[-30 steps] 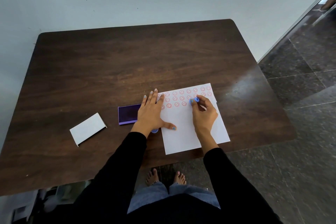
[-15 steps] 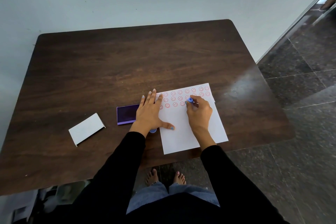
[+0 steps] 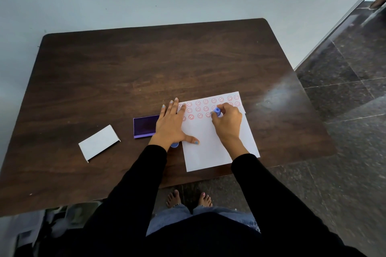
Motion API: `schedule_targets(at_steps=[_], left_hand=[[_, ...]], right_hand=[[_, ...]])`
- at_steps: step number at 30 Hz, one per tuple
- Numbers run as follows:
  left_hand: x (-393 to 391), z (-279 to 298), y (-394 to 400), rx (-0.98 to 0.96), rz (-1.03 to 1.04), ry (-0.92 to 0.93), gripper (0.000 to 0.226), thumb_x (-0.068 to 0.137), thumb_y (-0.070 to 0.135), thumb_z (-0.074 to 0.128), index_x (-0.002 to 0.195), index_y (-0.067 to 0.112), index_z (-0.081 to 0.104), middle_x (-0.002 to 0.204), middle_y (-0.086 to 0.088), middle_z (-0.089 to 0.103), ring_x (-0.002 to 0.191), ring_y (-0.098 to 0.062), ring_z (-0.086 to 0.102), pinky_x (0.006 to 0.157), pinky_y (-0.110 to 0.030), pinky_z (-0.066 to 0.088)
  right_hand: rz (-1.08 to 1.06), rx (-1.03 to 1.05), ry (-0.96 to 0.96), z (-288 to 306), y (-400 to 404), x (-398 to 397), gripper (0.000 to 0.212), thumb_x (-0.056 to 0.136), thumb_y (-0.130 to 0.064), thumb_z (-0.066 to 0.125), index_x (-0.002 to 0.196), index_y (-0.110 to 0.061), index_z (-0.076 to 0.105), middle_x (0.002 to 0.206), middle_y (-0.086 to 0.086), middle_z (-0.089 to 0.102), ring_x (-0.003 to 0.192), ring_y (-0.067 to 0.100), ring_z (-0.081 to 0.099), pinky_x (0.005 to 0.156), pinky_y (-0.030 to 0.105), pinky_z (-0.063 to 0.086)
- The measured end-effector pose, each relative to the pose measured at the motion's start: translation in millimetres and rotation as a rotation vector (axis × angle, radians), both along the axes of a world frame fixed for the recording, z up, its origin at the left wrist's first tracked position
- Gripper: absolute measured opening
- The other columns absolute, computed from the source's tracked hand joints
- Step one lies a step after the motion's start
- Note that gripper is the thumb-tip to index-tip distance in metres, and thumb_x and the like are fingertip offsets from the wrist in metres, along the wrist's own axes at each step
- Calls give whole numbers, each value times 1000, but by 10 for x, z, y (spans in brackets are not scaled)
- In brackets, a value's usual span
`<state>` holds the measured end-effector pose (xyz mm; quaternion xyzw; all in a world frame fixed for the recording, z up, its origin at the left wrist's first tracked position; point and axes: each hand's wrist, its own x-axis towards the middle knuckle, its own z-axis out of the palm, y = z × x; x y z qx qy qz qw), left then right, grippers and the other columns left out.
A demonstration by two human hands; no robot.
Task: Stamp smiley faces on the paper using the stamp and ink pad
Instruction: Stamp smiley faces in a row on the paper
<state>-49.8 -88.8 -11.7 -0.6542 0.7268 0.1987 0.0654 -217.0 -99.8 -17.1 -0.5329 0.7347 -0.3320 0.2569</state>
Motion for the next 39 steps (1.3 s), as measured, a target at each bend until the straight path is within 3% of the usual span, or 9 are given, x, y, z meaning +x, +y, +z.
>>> schedule_targets(at_steps=[5, 9, 12, 17, 27, 32, 34, 36, 39], left_hand=[[3, -7, -2, -6, 2, 7, 129, 55, 78, 64, 150, 20, -1, 160, -7, -12, 147, -26, -11, 114, -41, -13], [1, -20, -7, 0, 5, 9, 130, 54, 78, 65, 150, 20, -2, 160, -6, -12, 147, -25, -11, 115, -42, -12], [-5, -24, -8, -1, 9, 4, 130, 54, 78, 65, 150, 21, -1, 160, -6, -11, 147, -25, -11, 114, -42, -12], [5, -42, -20, -3, 3, -5, 130, 54, 79, 64, 150, 21, -2, 160, -6, -11, 147, -26, -10, 114, -43, -12], [16, -76, -23, -15, 6, 9, 131, 52, 80, 64, 150, 21, 0, 160, -6, -10, 147, -26, -10, 113, -43, -13], [15, -37, -24, -1, 6, 5, 131, 53, 80, 63, 150, 20, -1, 160, -7, -10, 147, -26, -10, 114, -44, -12], [20, -24, -33, 6, -2, 7, 131, 53, 81, 63, 150, 20, 0, 160, -8, -9, 147, -27, -9, 114, -44, -12], [24, -13, -37, 0, -12, 2, 132, 52, 83, 61, 150, 19, 0, 160, -9, -8, 147, -28, -8, 114, -45, -13], [22, 4, -26, -22, -11, 9, 133, 51, 84, 60, 149, 18, -1, 160, -9, -6, 147, -28, -7, 113, -45, -15]], right_hand=[[-49, 30, -77, 32, -28, -48, 20, 75, -17, 76, 90, -7, 69, 89, 10, 73, 73, 17, 64, 69, 26, 53], [40, 20, 34, 36, -1, -21, 22, 79, -18, 72, 96, -6, 66, 96, 10, 71, 79, 15, 60, 68, 16, 43], [-38, 41, -4, 45, -12, -1, 19, 78, -18, 74, 93, -8, 66, 93, 9, 72, 68, 10, 56, 58, 7, 34], [17, 19, 75, 44, -2, 35, 20, 80, -13, 70, 97, -5, 64, 99, 13, 69, 84, 22, 63, 73, 27, 50], [-14, 16, 37, 65, -14, 10, 17, 78, -12, 72, 91, -3, 65, 92, 14, 70, 74, 18, 59, 66, 22, 44], [24, 43, 73, 120, -25, 25, 15, 79, -11, 68, 90, -2, 62, 91, 12, 67, 79, 22, 60, 66, 23, 45], [-99, 18, -40, 197, -57, 0, 13, 77, -14, 70, 84, -6, 63, 82, 5, 66, 67, 14, 54, 56, 6, 36], [-329, -51, -321, 328, -95, -52, 13, 73, -17, 74, 81, -10, 65, 77, 3, 67, 59, 4, 53, 57, 0, 39], [-545, -96, -767, 549, -186, -161, 17, 68, -16, 78, 77, -14, 64, 71, 3, 68, 56, 6, 56, 61, 17, 48]])
